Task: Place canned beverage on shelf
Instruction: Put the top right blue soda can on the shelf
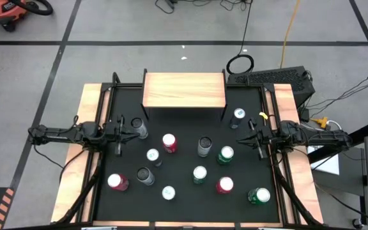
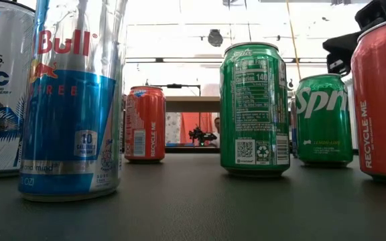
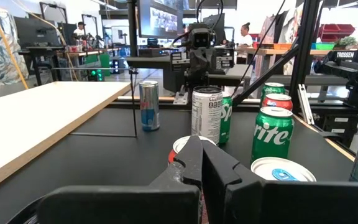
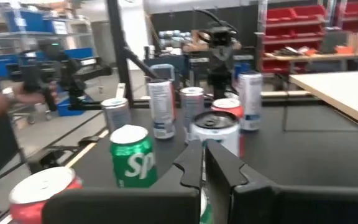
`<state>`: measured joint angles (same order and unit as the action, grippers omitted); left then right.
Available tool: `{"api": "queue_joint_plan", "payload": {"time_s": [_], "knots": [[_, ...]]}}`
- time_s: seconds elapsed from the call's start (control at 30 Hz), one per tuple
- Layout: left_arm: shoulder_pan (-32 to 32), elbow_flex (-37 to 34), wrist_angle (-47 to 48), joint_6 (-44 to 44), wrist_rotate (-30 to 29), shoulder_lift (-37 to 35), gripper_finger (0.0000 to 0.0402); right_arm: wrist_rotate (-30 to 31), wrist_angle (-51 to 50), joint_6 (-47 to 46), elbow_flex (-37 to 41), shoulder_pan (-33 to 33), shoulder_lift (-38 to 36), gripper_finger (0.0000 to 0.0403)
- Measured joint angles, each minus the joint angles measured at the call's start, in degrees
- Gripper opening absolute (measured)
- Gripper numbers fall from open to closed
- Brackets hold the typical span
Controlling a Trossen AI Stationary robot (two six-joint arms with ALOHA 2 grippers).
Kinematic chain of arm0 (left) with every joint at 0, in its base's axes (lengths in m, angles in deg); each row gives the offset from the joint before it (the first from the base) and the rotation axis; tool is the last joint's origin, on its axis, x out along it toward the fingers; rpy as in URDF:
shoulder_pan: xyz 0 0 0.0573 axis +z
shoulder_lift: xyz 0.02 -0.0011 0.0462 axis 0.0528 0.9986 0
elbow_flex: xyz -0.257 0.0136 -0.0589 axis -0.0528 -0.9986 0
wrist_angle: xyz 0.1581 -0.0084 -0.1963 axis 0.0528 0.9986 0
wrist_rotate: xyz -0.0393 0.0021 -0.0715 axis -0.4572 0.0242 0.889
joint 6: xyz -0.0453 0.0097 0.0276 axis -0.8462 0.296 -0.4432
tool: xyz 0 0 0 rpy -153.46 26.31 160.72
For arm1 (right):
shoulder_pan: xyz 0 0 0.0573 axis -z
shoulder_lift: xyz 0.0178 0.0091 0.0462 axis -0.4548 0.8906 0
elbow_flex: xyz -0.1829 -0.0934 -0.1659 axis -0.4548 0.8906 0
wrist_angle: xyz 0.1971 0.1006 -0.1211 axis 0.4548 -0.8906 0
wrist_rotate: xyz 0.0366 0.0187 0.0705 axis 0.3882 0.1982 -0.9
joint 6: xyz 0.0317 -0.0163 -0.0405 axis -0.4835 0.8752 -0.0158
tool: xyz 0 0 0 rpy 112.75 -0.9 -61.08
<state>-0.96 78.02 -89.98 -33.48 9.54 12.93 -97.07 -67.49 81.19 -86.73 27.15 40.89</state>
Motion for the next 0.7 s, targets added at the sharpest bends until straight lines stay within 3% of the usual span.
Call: {"api": "queue_joint_plan", "payload": {"time_s": [0.27,0.4,0.7], "knots": [[0.02,0.00,-0.14,0.04,-0.30,0.00,0.0000,3.23,0.71,-9.44,-5.20,-1.18,4.40,0.0000],[0.02,0.00,-0.22,0.02,-0.66,0.00,0.0000,4.90,-1.40,-10.43,-12.53,-1.62,7.33,0.0000],[0.02,0.00,-0.31,0.02,-1.27,0.00,0.0000,7.85,-16.38,-6.85,-31.80,-1.62,16.31,0.0000]]}}
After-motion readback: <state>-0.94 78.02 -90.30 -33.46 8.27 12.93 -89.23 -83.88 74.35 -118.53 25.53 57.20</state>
